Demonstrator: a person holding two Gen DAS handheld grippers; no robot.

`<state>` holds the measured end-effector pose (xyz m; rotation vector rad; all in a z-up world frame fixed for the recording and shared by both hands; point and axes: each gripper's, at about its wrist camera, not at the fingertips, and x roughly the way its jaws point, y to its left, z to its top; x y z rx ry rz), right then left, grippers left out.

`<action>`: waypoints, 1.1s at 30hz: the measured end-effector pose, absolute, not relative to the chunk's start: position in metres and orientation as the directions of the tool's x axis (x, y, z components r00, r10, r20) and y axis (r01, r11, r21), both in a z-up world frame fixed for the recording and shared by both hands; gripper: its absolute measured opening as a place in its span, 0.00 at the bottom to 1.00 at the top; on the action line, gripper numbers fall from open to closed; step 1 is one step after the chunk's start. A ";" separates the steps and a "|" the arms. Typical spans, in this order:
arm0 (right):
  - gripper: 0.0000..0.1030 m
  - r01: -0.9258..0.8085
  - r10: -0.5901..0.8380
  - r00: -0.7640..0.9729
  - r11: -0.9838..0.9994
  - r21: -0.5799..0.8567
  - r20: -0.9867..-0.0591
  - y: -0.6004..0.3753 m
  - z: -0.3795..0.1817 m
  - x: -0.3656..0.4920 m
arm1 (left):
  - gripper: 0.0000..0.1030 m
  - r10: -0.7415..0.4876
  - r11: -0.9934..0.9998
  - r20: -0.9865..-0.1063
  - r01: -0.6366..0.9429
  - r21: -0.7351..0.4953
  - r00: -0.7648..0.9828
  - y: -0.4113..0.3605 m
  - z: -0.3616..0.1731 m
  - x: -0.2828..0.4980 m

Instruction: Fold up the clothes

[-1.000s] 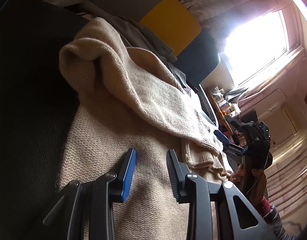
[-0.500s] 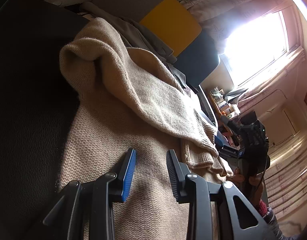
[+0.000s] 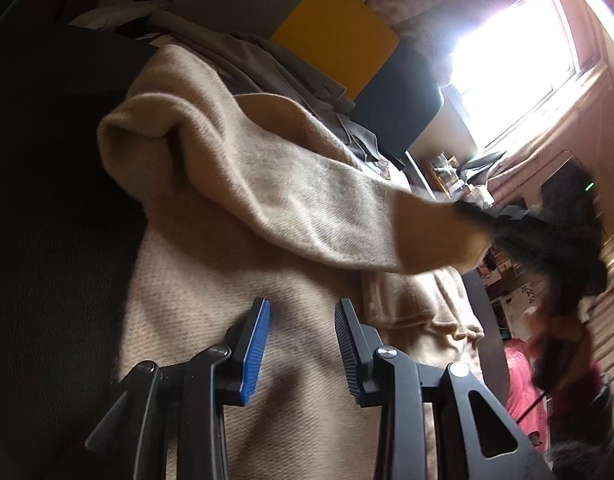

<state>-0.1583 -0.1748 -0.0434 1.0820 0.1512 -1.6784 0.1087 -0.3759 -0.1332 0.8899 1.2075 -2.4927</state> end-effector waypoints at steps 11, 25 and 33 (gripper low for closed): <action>0.04 0.897 -0.805 -0.078 -0.315 0.312 -0.588 -0.165 0.112 -0.146 | 0.37 -0.003 -0.680 -0.604 0.444 -0.583 -0.797 -0.404 -0.118 0.077; 0.04 0.582 -0.676 -0.184 -0.660 0.474 -0.714 -0.031 -0.038 -0.252 | 0.37 0.027 -0.665 -0.580 0.419 -0.618 -0.814 -0.418 -0.125 0.133; 0.04 0.469 -0.726 -0.161 -0.653 0.595 -0.669 0.006 -0.077 -0.263 | 0.38 -0.034 -0.730 -0.507 0.368 -0.576 -0.861 -0.410 -0.077 0.127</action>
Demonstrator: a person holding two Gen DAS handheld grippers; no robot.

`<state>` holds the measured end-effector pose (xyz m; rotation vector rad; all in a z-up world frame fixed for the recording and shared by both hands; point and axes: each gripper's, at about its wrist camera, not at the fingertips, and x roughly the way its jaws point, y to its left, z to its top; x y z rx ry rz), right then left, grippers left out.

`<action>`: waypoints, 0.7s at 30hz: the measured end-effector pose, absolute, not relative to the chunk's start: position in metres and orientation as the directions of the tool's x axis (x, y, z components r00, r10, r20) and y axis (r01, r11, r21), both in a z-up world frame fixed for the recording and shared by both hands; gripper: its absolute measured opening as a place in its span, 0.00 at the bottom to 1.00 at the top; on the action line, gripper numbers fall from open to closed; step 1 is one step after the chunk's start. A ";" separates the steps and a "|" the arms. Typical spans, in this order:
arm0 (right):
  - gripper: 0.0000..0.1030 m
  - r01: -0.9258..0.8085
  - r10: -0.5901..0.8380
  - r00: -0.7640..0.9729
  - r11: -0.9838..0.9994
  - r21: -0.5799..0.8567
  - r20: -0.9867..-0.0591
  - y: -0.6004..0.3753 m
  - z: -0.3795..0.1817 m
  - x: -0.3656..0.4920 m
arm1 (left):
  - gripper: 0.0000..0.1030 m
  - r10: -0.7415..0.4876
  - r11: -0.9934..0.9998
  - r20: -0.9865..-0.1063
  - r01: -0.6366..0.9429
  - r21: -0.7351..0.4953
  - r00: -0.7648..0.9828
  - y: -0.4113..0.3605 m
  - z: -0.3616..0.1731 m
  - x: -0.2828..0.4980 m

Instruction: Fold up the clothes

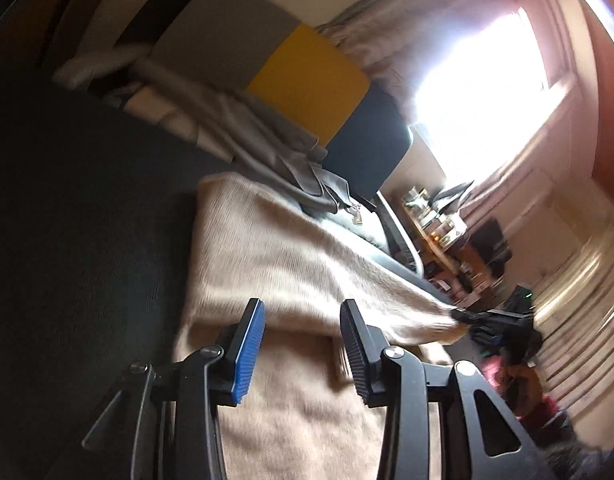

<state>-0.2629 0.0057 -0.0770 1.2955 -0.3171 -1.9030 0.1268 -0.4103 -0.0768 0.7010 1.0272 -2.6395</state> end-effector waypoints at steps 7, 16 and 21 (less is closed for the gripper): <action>0.06 0.483 -0.693 -0.217 -0.688 0.541 -0.688 0.018 -0.076 -0.263 | 0.39 -0.058 -0.823 -0.727 0.445 -0.353 -0.685 -0.400 -0.093 0.067; 0.35 0.577 -0.565 -0.385 -0.764 0.287 -0.730 0.007 -0.075 -0.248 | 0.40 -0.044 -0.865 -0.676 0.366 -0.343 -0.736 -0.399 -0.068 0.059; 0.47 0.750 -0.655 -0.306 -0.613 0.248 -0.691 -0.047 -0.059 -0.193 | 0.40 -0.168 -0.852 -0.644 0.439 -0.286 -0.746 -0.428 -0.052 0.025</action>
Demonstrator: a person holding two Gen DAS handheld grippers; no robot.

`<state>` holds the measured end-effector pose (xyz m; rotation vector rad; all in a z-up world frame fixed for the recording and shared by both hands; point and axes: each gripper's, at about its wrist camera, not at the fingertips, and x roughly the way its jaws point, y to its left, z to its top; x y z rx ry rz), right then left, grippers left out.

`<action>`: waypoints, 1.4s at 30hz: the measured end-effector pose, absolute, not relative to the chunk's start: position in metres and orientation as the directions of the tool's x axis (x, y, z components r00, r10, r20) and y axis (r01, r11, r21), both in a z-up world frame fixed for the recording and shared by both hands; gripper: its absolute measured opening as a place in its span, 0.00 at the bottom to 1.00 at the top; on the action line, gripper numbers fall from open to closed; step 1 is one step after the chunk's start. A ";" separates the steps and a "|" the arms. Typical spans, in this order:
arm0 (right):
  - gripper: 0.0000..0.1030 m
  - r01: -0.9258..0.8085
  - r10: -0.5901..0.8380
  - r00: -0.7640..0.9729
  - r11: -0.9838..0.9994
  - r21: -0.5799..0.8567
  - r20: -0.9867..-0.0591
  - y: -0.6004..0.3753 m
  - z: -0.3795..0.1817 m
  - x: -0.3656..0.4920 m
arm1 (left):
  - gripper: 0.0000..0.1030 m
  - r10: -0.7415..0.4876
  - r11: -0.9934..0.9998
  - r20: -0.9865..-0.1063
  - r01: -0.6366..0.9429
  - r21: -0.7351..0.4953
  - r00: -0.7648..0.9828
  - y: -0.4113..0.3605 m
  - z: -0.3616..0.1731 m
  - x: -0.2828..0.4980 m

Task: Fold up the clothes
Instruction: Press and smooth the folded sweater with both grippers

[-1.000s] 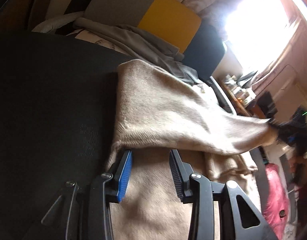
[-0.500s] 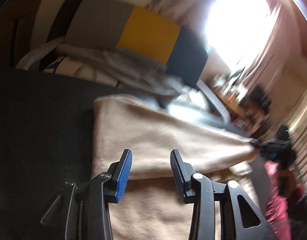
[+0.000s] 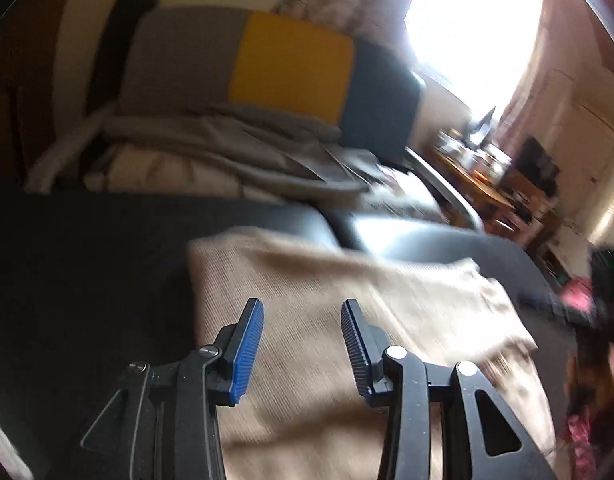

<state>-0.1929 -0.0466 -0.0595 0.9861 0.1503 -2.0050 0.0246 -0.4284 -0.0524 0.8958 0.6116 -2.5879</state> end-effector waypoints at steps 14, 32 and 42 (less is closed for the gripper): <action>0.57 0.771 -0.625 -0.301 -0.604 0.202 -0.720 -0.050 -0.128 -0.166 | 0.41 -0.202 -0.871 -0.757 0.467 -0.150 -0.621 -0.434 -0.118 0.017; 0.64 0.797 -0.624 -0.287 -0.577 0.181 -0.726 -0.061 -0.131 -0.167 | 0.49 -0.162 -0.902 -0.748 0.405 -0.153 -0.644 -0.371 -0.114 0.051; 0.93 0.800 -0.695 -0.177 -0.514 0.309 -0.697 -0.067 -0.129 -0.180 | 0.69 -0.288 -0.888 -0.771 0.460 -0.006 -0.567 -0.391 -0.113 0.006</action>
